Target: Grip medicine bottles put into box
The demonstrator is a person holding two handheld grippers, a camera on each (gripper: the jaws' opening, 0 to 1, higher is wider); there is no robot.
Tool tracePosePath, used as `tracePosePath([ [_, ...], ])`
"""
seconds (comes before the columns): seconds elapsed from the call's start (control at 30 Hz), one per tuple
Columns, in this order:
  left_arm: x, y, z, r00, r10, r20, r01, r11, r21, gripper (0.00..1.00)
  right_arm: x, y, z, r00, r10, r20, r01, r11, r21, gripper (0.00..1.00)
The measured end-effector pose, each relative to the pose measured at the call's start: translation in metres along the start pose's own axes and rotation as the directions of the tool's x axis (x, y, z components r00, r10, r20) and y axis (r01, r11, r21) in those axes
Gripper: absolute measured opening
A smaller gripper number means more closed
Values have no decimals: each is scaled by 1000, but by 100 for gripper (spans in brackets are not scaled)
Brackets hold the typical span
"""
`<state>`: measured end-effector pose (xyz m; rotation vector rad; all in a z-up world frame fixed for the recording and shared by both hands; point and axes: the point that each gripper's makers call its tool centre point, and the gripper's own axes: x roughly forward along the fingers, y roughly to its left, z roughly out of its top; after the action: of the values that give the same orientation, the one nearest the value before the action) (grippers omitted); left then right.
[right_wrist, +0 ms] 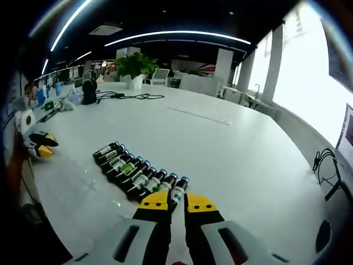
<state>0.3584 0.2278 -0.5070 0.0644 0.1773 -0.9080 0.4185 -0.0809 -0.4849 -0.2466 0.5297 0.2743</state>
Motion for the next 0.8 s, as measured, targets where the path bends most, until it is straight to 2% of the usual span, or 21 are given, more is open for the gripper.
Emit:
tracePosePath([
  [0.23, 0, 1, 0, 1000, 0, 4, 0, 1000, -3, 14, 15, 1, -1, 999, 16, -49, -18, 999, -43, 7],
  [0.4, 0, 1, 0, 1000, 1, 2, -1, 1000, 2, 14, 26, 5, -7, 993, 36, -108, -43, 997, -59, 8],
  [0.8, 0, 2, -2, 1000, 12, -10, -12, 1000, 15, 14, 34, 2, -16, 988, 31, -152, -34, 999, -19, 8],
])
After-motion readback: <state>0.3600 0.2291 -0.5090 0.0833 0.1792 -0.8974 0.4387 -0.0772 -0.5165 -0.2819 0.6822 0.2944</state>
